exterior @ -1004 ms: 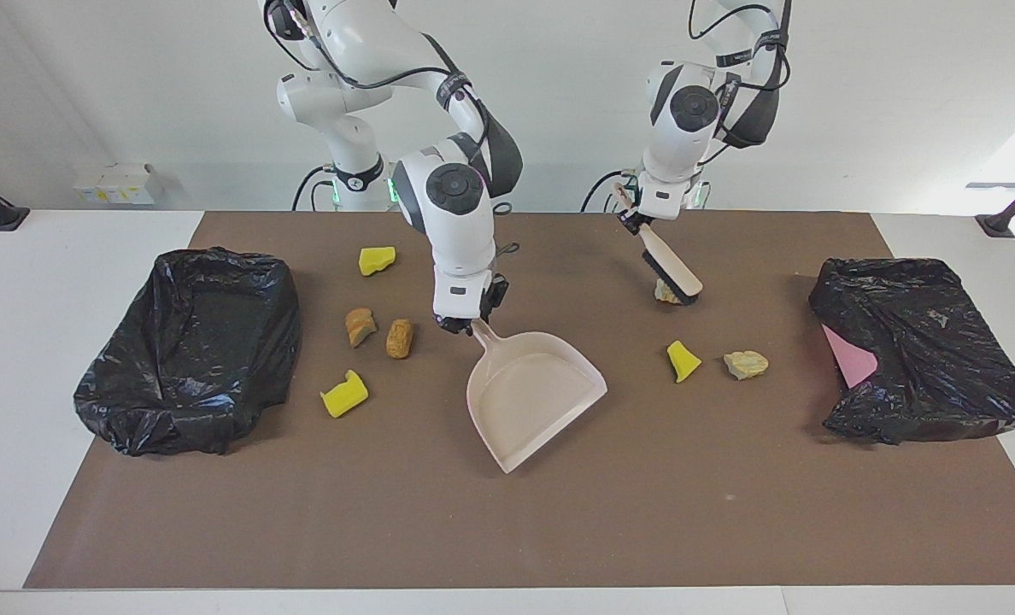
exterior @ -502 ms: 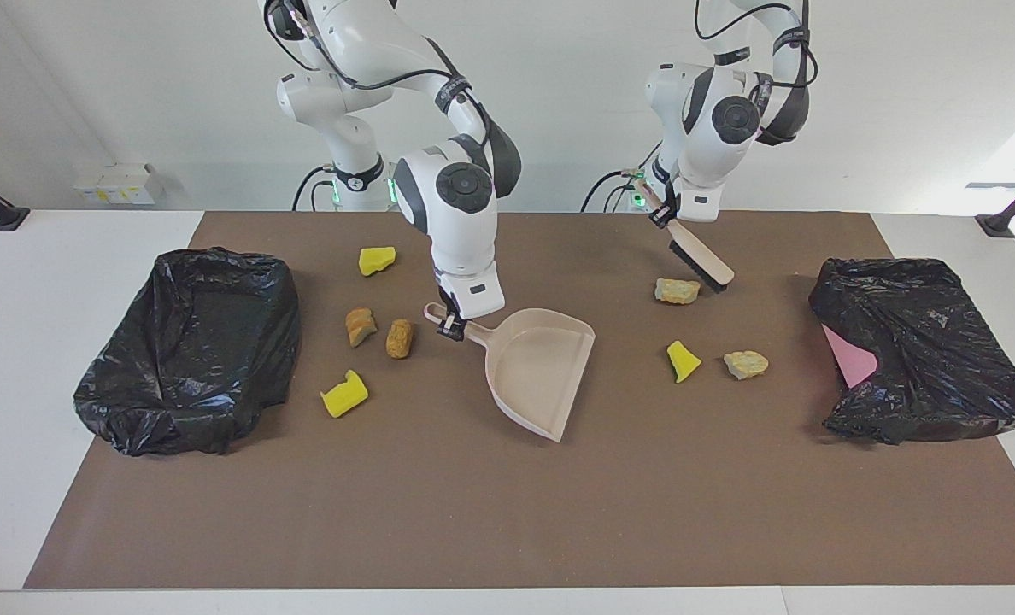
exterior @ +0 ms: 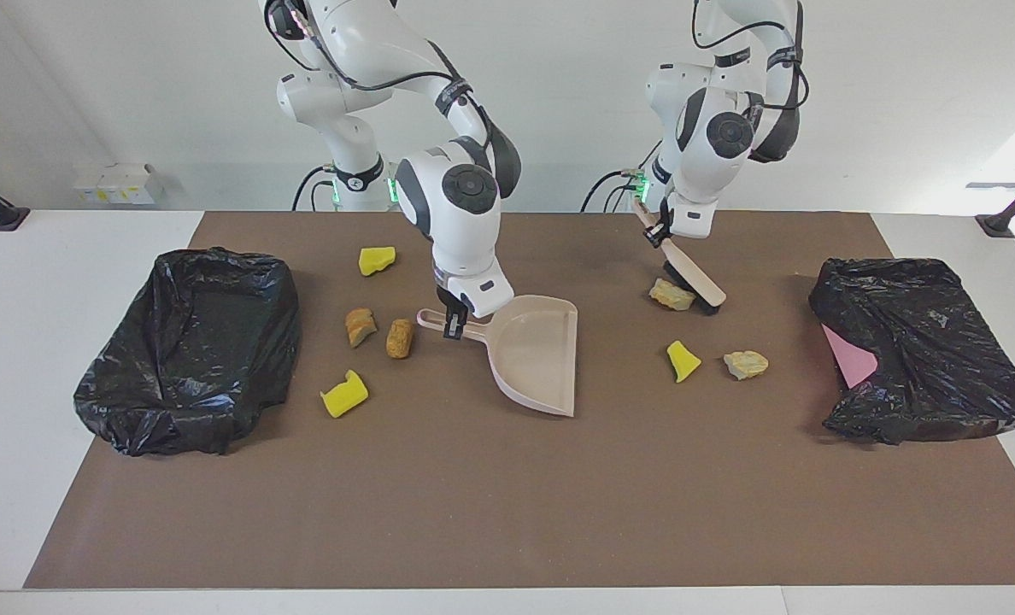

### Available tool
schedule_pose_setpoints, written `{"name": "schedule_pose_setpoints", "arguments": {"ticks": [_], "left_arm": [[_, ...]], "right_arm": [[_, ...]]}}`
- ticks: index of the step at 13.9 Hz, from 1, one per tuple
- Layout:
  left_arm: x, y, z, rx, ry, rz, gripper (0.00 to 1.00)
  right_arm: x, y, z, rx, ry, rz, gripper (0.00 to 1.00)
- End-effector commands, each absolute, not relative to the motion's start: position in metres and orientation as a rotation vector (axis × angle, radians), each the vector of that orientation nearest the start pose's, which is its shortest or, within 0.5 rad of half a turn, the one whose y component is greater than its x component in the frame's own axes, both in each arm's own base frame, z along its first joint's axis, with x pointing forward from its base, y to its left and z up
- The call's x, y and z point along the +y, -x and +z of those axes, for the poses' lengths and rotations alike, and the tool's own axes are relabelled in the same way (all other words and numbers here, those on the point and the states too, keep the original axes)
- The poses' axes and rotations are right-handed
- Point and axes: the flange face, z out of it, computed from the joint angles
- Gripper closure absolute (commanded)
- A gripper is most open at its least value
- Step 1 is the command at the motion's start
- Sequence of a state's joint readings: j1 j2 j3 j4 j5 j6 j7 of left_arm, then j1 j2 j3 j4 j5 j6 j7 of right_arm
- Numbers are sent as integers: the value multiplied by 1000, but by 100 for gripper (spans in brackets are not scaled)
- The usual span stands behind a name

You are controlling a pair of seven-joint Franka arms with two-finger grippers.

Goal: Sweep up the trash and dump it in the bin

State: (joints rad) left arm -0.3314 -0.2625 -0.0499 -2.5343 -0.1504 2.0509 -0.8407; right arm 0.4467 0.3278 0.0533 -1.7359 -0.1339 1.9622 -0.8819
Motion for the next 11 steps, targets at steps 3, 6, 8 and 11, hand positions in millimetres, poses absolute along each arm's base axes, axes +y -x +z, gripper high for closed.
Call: {"name": "schedule_pose_setpoints", "arguments": {"ticks": [3, 6, 8, 11], "left_arm": [[-197, -426, 346, -767, 3030, 351, 100], [-238, -437, 343, -594, 3102, 297, 100], [-268, -431, 350, -345, 3169, 249, 100], [-302, -431, 359, -102, 3261, 208, 100]], "right_arm": [[290, -554, 380, -2182, 2388, 217, 100], [291, -555, 380, -2183, 2389, 212, 100], [292, -555, 380, -2185, 2387, 209, 100], [292, -555, 381, -2185, 2388, 207, 100]]}}
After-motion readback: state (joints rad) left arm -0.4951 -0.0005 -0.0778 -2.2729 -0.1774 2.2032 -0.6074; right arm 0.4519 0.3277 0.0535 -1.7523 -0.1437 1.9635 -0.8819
